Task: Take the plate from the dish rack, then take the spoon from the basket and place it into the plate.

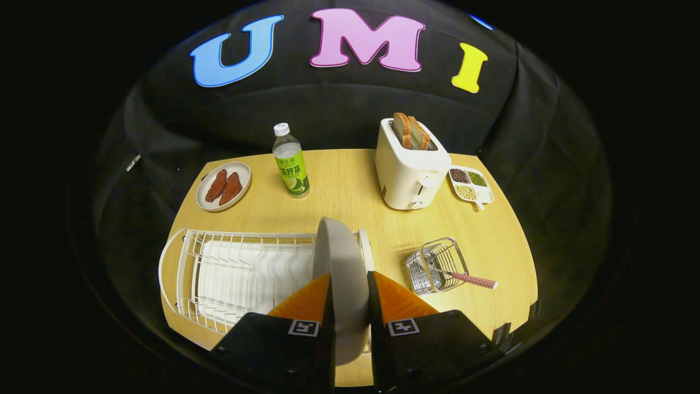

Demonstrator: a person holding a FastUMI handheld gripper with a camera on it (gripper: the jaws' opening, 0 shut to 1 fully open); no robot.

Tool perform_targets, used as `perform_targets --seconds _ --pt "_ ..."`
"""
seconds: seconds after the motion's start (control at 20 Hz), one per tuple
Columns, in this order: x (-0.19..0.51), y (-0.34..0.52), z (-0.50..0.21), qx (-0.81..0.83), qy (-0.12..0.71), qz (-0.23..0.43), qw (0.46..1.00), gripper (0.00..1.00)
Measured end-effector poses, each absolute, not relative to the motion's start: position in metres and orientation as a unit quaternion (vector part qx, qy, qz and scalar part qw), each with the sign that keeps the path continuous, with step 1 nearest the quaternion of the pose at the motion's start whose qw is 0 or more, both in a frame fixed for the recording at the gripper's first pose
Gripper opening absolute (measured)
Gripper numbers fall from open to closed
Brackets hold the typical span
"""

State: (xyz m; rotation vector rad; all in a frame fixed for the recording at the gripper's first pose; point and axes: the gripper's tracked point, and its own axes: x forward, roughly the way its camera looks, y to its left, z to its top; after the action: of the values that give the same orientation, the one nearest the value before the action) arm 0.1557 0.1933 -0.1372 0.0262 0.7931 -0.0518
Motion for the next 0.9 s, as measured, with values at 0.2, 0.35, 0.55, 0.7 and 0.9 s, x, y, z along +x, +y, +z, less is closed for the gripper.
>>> perform_targets --seconds 0.2,0.35,0.55,0.7,0.9 --pt "0.156 0.206 -0.132 -0.022 0.375 -0.019 0.927 0.31" --pt "0.155 0.211 -0.130 -0.045 0.366 -0.016 0.930 0.31" --pt "0.159 0.192 -0.125 -0.055 0.349 -0.031 0.935 0.30" --pt "0.159 0.171 -0.136 -0.005 0.373 -0.048 0.927 0.28" --pt "0.157 0.149 -0.141 0.020 0.372 -0.038 0.927 0.27"
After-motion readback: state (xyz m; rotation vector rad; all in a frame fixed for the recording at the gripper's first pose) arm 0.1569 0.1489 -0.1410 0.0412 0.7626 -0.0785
